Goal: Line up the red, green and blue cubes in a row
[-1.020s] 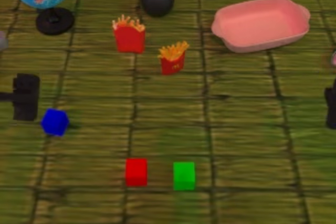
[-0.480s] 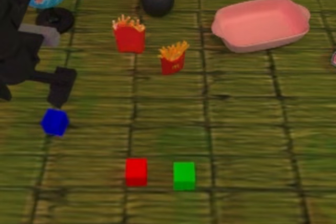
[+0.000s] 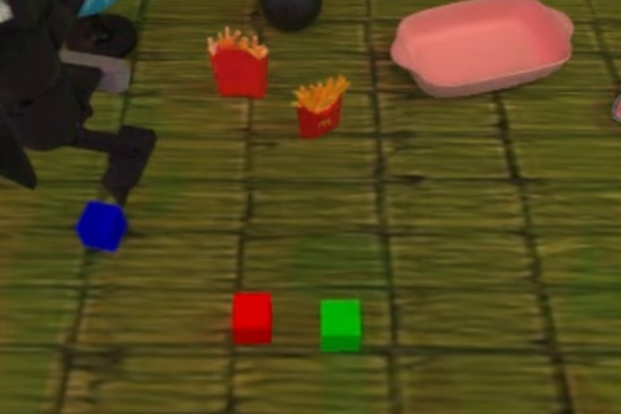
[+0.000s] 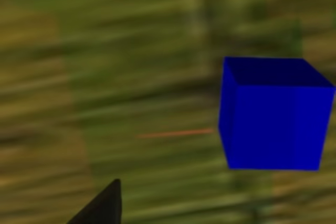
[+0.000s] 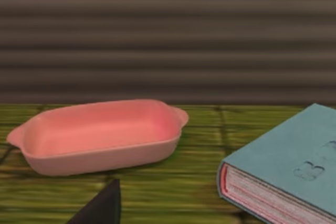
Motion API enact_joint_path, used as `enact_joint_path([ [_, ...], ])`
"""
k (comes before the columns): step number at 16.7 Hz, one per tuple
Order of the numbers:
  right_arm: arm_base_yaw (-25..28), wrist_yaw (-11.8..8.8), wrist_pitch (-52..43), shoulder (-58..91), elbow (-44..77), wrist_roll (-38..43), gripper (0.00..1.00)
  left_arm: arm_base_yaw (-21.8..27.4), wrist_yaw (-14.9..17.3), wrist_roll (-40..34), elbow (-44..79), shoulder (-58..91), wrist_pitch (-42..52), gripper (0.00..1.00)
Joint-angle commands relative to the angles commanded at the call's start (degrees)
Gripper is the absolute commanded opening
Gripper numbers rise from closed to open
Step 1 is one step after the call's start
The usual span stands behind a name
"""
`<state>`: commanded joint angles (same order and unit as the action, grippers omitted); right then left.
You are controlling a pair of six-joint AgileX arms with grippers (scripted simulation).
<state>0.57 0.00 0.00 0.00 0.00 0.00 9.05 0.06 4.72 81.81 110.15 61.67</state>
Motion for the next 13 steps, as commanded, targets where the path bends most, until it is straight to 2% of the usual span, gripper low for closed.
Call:
enact_joint_path([
  [4,0.00,0.00,0.00,0.00,0.00,0.00,1.00,-0.19,0.00,0.08,-0.57,0.48,-0.94,1.00],
  [10,0.00,0.00,0.00,0.00,0.00,0.00,1.00,-0.11,0.03,0.18,-7.73,5.22,-13.28,1.00],
  [13,0.00,0.00,0.00,0.00,0.00,0.00,1.00,-0.10,0.04,0.20,-9.86,6.76,-16.62,1.00],
])
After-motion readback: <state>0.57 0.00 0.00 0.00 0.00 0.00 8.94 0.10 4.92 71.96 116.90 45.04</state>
